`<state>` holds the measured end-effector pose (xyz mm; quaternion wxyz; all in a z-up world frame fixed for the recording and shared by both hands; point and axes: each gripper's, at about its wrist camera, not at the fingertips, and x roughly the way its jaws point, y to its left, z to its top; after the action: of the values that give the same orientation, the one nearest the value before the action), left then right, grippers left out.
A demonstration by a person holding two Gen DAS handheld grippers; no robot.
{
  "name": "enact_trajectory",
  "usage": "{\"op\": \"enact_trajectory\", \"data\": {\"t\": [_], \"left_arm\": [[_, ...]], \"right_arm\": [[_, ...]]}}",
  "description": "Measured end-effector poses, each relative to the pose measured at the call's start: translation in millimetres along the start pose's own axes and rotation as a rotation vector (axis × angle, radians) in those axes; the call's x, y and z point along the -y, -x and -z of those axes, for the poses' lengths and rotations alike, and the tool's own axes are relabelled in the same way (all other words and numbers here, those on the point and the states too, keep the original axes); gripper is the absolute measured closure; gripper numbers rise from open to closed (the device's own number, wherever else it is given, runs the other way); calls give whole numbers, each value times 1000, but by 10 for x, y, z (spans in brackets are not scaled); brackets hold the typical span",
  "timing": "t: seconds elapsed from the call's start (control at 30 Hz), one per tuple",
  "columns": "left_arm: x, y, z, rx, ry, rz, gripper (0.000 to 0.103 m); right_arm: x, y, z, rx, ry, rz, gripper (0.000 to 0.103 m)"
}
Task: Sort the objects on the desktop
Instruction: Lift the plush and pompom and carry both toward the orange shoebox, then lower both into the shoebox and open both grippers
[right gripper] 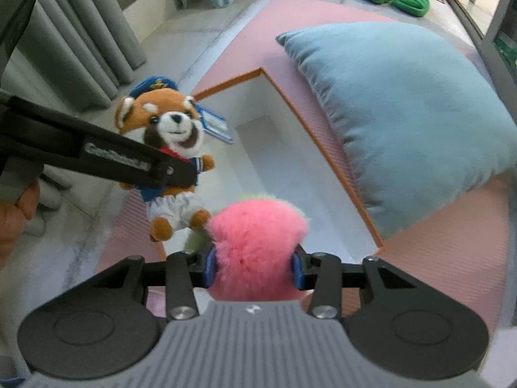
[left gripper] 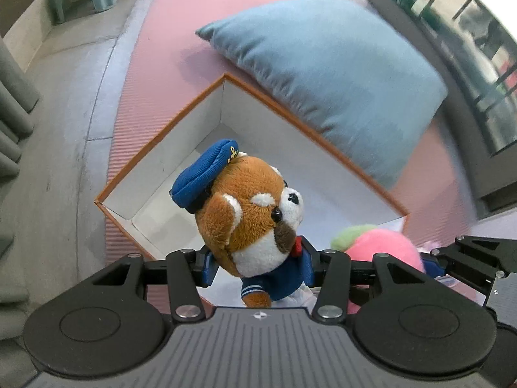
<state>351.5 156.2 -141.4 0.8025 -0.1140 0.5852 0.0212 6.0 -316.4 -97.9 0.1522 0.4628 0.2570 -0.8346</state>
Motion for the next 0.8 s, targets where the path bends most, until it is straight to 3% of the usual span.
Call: {"op": "enact_trajectory", "data": {"t": [0.33, 0.4, 0.43, 0.47, 0.6, 0.67, 0.77, 0.8], "left_arm": [[-76, -435, 126, -41, -20, -41, 44], [-70, -499, 167, -49, -33, -50, 42], [-70, -524, 178, -57, -31, -51, 42], [-78, -552, 194, -67, -25, -50, 41], [-88, -605, 212, -86, -19, -60, 31], [-79, -595, 209, -85, -22, -76, 28], [-90, -542, 193, -67, -10, -73, 12], [-96, -511, 186, -59, -3, -73, 12]], "right_arm": [[-149, -477, 210, -8, -15, 16, 61], [-174, -527, 243, -8, 0, 32, 68], [-176, -557, 262, -12, 6, 38, 87], [-170, -600, 285, -25, 5, 40, 91], [-131, -655, 362, -35, -20, 52, 88], [-109, -654, 385, -29, -45, 54, 74], [-98, -612, 418, -22, -58, 57, 73], [-99, -596, 429, -21, -62, 58, 73]]}}
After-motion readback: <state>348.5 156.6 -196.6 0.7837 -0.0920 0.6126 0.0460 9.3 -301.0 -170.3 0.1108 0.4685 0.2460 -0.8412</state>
